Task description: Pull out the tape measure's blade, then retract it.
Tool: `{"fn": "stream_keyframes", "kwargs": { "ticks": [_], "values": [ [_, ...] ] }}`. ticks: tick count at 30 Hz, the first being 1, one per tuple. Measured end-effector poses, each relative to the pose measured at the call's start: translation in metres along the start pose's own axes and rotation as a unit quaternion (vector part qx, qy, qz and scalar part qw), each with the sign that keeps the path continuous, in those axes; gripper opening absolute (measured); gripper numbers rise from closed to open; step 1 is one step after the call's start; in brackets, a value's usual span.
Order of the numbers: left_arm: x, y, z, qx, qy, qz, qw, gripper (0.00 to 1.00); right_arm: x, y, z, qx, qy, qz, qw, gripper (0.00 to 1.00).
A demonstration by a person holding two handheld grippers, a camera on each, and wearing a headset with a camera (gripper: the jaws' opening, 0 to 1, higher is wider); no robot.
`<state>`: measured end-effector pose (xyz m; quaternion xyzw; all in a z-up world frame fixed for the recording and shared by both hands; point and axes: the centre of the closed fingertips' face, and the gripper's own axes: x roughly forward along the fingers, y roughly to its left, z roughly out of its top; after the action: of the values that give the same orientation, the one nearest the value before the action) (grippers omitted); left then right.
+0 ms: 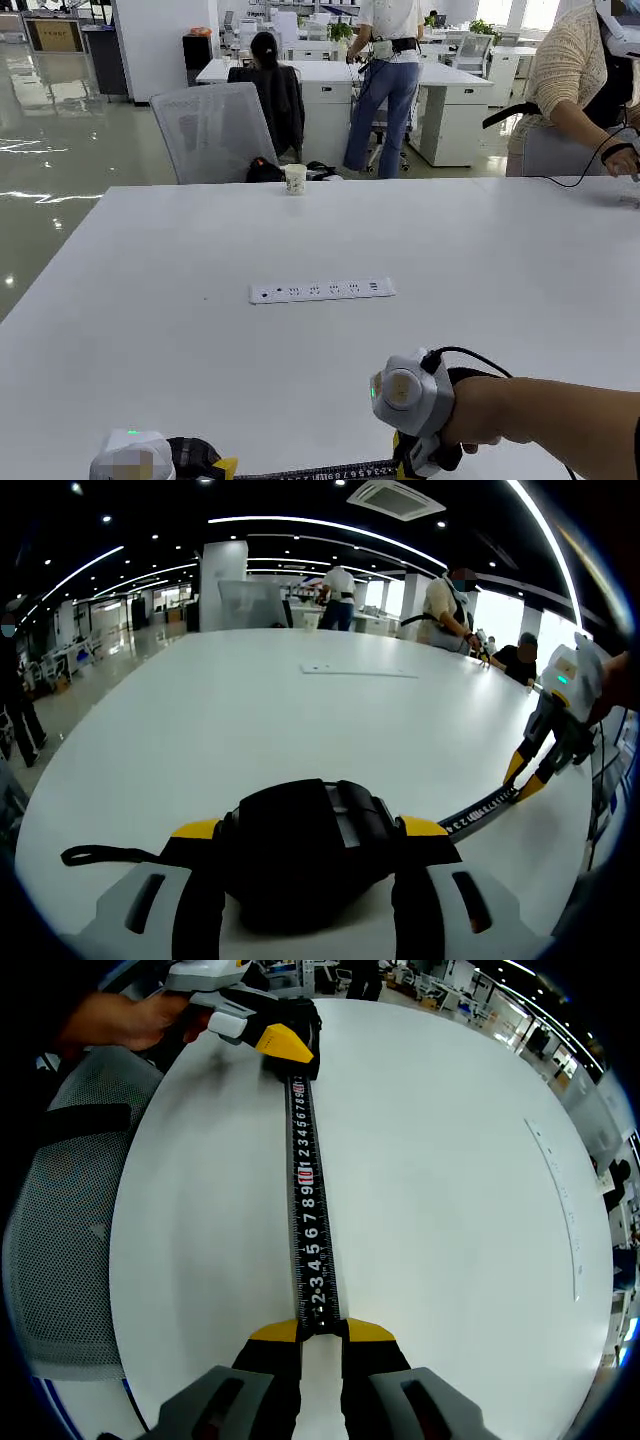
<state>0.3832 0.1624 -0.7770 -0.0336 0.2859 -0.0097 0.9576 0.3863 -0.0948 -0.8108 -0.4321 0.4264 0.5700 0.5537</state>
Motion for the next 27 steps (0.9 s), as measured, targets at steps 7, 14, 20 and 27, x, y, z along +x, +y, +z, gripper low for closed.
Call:
{"fn": "stream_keyframes", "kwargs": {
  "ticks": [7,14,20,27],
  "values": [
    [0.001,0.000,0.000,0.000,0.001,0.001,1.0000,0.63,0.001,0.000,0.003,-0.005,-0.007,0.001,1.0000,0.11],
    [0.000,0.000,0.000,-0.001,0.003,0.001,1.0000,0.63,0.002,0.000,0.006,-0.006,-0.008,0.002,1.0000,0.11],
    [0.000,0.000,0.000,-0.002,0.004,0.001,1.0000,0.63,0.002,0.000,0.010,-0.008,-0.007,0.001,0.9999,0.11],
    [0.001,0.000,-0.001,-0.002,0.005,0.001,1.0000,0.63,0.004,0.001,0.015,-0.007,-0.006,0.001,1.0000,0.11]
  ]
}}
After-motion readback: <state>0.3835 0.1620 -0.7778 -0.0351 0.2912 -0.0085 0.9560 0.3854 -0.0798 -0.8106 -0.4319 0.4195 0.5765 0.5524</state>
